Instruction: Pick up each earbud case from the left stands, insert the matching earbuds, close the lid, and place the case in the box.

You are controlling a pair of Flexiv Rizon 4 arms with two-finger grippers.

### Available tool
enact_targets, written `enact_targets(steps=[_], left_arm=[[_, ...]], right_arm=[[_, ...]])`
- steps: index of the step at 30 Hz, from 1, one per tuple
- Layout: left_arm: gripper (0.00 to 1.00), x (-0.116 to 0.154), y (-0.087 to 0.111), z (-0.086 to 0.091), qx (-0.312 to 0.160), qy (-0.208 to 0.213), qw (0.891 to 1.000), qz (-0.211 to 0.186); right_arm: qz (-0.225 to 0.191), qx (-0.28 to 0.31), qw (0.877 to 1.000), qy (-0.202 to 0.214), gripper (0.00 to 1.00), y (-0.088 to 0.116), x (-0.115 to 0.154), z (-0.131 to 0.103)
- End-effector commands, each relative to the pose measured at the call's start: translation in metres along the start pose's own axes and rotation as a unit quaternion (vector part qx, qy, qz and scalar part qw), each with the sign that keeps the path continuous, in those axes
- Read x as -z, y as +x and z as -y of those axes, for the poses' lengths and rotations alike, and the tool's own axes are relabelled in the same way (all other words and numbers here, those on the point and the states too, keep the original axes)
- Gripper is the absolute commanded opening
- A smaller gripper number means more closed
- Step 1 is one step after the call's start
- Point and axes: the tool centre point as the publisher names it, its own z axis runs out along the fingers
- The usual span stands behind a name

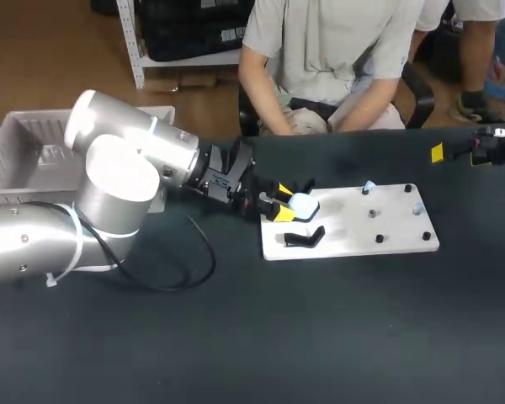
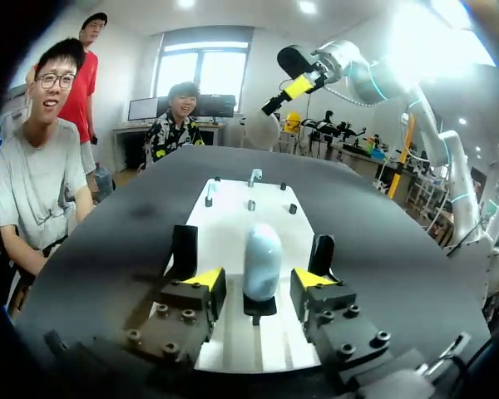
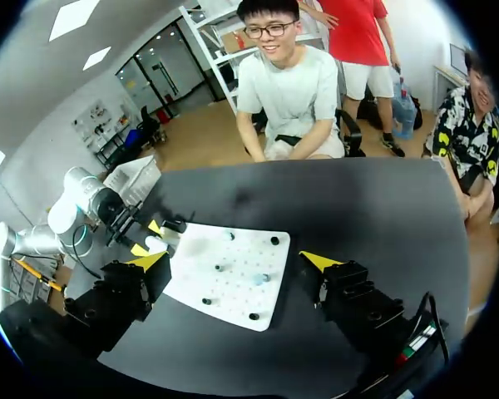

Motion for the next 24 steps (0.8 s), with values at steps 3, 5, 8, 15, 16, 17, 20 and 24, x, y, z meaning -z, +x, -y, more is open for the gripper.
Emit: enact_targets(steps=[3, 5, 8, 15, 16, 17, 20, 24], left_arm=[[0.47, -0.004, -0.0011, -0.0036, -0.002, 0.009, 1.0, 0.004], [0.47, -0.0051, -0.0016, -0.0041, -0.002, 0.011, 1.0, 0.005], [0.48, -0.0059, -0.0015, -0.0045, -0.001, 0.012, 1.0, 0.005], [0.48, -0.0081, -0.0003, -0.0041, 0.001, 0.014, 1.0, 0.008], [0.48, -0.0082, -0.0005, -0.004, 0.002, 0.014, 1.0, 0.009], [0.48, -0.0084, -0.0007, -0.0039, 0.002, 0.014, 1.0, 0.01], [0.48, -0.0095, -0.0009, -0.0037, 0.002, 0.013, 1.0, 0.011], [0.47, -0.0104, -0.0008, -0.0034, 0.003, 0.015, 1.0, 0.012]], right_arm=[[0.0, 0.0, 1.0, 0.0, 1.0, 0.0, 0.0001, 0.0003], [0.0, 0.0, 1.0, 0.0, 1.0, 0.0, 0.0001, 0.0003], [0.0, 0.0, 1.0, 0.0, 1.0, 0.0, 0.0001, 0.0003], [0.0, 0.0, 1.0, 0.0, 1.0, 0.0, 0.0001, 0.0003], [0.0, 0.0, 1.0, 0.0, 1.0, 0.0, 0.0001, 0.0003], [0.0, 0.0, 1.0, 0.0, 1.0, 0.0, 0.0001, 0.0003], [0.0, 0.0, 1.0, 0.0, 1.0, 0.0, 0.0001, 0.0003], [0.0, 0.0, 1.0, 0.0, 1.0, 0.0, 0.0001, 0.0003]])
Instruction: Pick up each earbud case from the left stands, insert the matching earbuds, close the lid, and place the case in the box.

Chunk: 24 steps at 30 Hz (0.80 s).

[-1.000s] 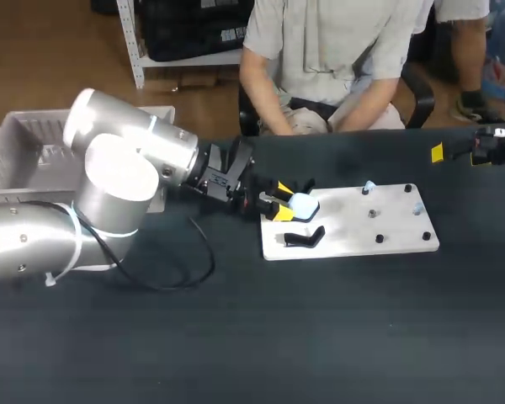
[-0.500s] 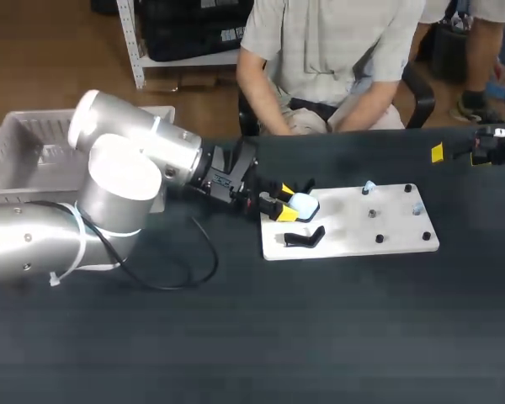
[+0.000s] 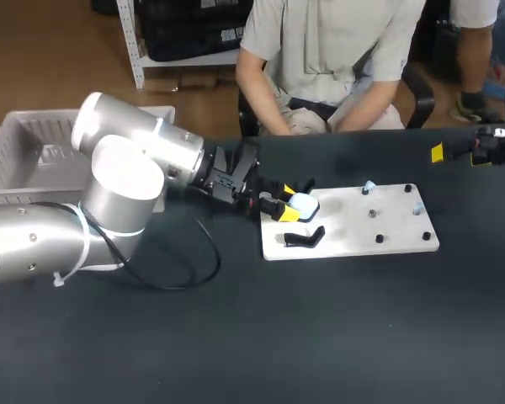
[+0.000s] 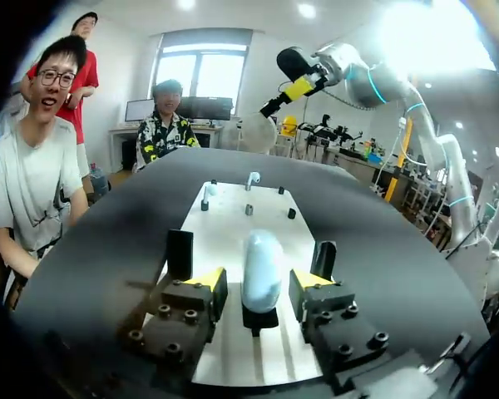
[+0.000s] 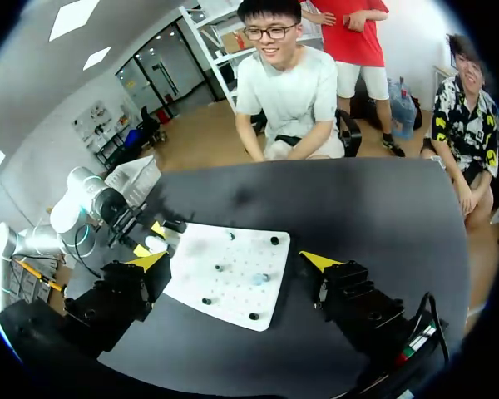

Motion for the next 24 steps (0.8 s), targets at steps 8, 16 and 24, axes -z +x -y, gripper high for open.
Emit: enact_targets(steps=[8, 16, 24], left_arm=[[0.45, -0.003, 0.003, -0.003, -0.003, 0.005, 1.0, 0.002], [0.0, -0.002, 0.001, -0.003, -0.013, 0.005, 1.0, 0.006], [0.0, 0.02, -0.014, 0.002, -0.021, 0.0, 0.999, 0.039]], right_arm=[[0.0, 0.0, 1.0, 0.0, 1.0, 0.0, 0.0, 0.0], [0.0, 0.0, 1.0, 0.0, 1.0, 0.0, 0.0, 0.0], [0.0, 0.0, 1.0, 0.0, 1.0, 0.0, 0.0, 0.0]])
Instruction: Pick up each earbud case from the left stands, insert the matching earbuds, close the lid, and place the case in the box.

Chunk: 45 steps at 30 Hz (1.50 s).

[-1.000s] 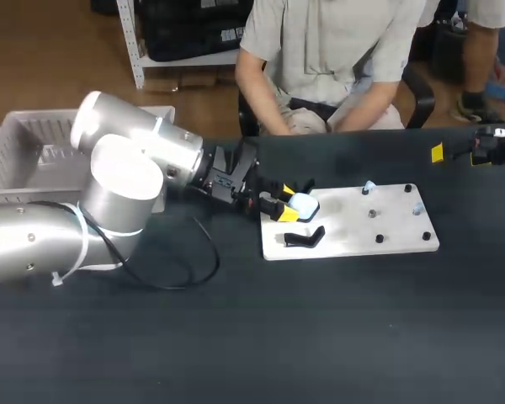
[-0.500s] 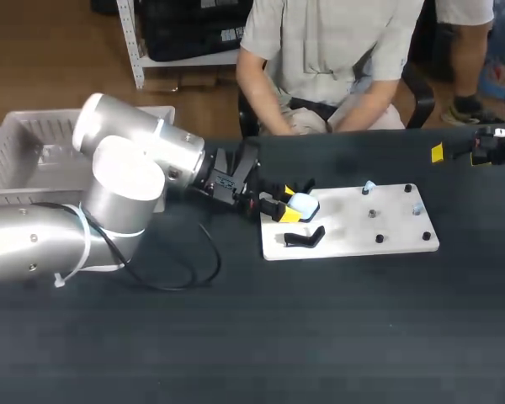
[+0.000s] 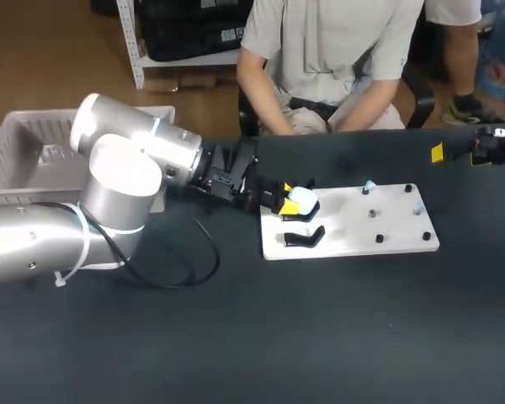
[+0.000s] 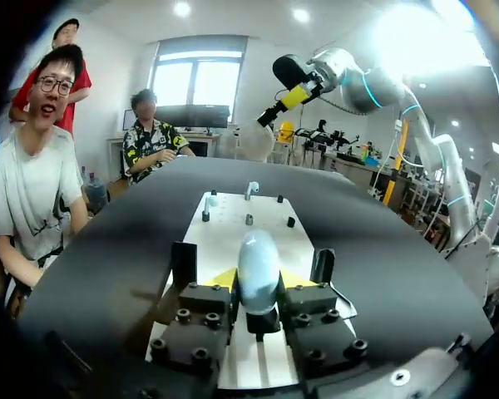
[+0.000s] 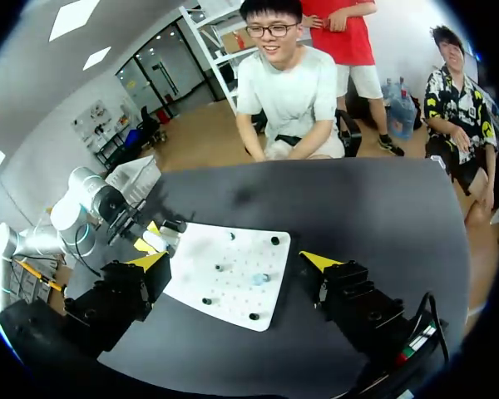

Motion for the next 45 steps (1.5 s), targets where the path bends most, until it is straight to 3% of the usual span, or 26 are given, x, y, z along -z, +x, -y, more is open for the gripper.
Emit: enact_targets(steps=[1, 10, 17, 23, 45], left_arm=[[0.0, 0.02, -0.009, 0.006, -0.008, -0.006, 1.0, 0.023], [0.0, 0.06, -0.075, 0.026, -0.028, -0.068, 0.989, 0.129], [0.0, 0.082, -0.108, 0.05, -0.052, -0.065, 0.979, 0.187], [0.0, 0.093, -0.114, 0.065, -0.085, -0.076, 0.974, 0.197], [0.0, 0.093, -0.114, 0.065, -0.085, -0.076, 0.974, 0.197]], right_arm=[[0.0, 0.0, 1.0, 0.0, 1.0, 0.0, 0.0, 0.0], [0.0, 0.0, 1.0, 0.0, 1.0, 0.0, 0.0, 0.0], [0.0, 0.0, 1.0, 0.0, 1.0, 0.0, 0.0, 0.0], [0.0, 0.0, 1.0, 0.0, 1.0, 0.0, 0.0, 0.0], [0.0, 0.0, 1.0, 0.0, 1.0, 0.0, 0.0, 0.0]])
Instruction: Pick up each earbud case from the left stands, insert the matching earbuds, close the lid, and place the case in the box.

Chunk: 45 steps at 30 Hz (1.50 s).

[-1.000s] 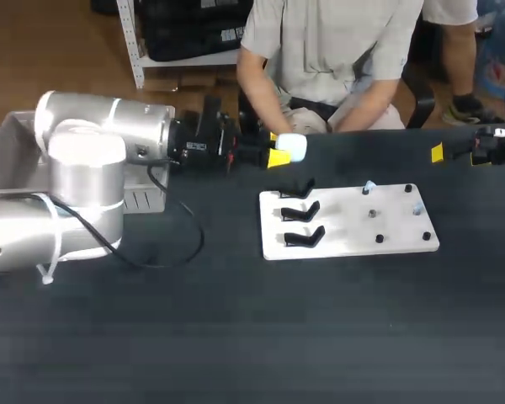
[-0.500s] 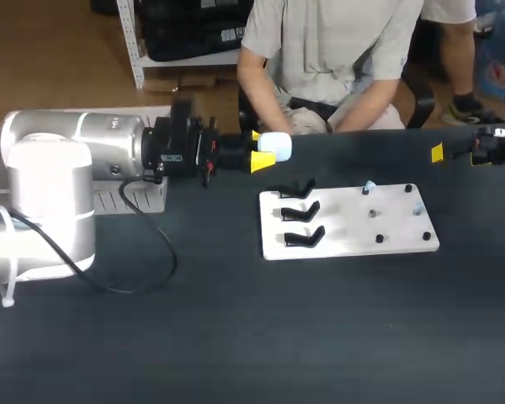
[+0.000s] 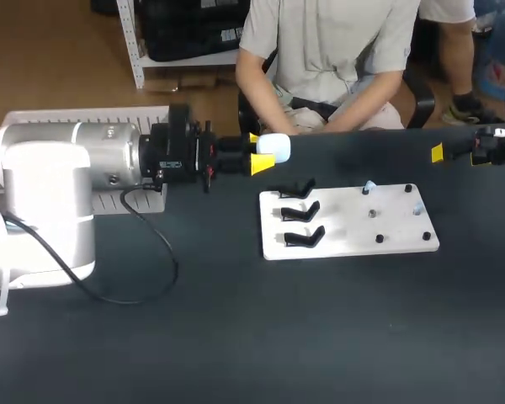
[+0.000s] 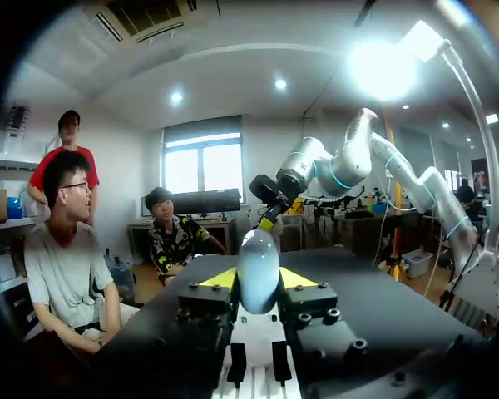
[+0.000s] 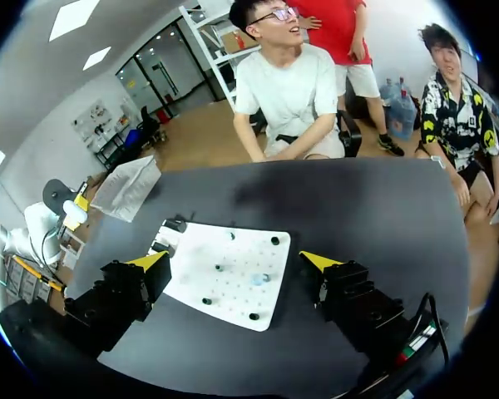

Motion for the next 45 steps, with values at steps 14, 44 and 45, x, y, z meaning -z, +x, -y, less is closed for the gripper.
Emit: enact_targets(steps=[14, 44, 45], left_arm=[[0.0, -0.023, -0.008, 0.017, -0.032, 0.015, 0.999, 0.006], [0.0, -0.049, 0.009, 0.035, -0.018, 0.043, 0.998, 0.029], [0.0, -0.05, 0.01, 0.035, -0.018, 0.044, 0.998, 0.029]], right_arm=[[-0.01, 0.045, 0.999, -0.021, 1.0, 0.014, 0.026, -0.042], [-0.067, 0.111, 0.99, -0.059, 1.0, 0.048, 0.028, -0.127], [-0.069, 0.112, 0.99, -0.059, 1.0, 0.049, 0.028, -0.128]])
